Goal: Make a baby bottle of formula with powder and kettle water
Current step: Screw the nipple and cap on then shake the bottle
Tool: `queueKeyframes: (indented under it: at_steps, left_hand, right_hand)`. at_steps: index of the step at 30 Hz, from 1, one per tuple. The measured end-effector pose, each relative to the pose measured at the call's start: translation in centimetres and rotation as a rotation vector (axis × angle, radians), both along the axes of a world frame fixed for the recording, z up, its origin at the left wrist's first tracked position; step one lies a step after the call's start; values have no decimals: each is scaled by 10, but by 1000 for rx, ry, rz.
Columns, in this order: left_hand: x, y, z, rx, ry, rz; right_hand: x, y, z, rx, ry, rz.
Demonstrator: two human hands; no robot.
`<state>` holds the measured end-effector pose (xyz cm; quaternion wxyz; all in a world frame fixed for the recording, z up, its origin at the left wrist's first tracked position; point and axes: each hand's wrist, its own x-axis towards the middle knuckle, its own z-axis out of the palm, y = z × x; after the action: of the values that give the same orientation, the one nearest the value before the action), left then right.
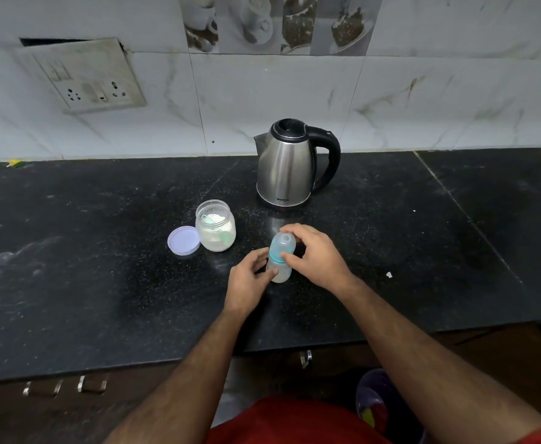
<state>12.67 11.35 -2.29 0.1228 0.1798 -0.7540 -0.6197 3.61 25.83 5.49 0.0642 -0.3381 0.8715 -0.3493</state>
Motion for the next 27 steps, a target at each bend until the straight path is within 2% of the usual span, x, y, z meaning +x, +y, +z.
queueKeyframes:
  at_steps: [12, 18, 27]
  left_hand:
    - [0, -1, 0, 31, 16, 24]
    - [-3, 4, 1, -17, 14, 60]
    - [0, -1, 7, -41, -8, -20]
  right_hand:
    - [0, 0, -6, -18, 50, 7]
    - [-5, -2, -3, 52, 82, 34]
    - [7, -6, -4, 137, 106, -32]
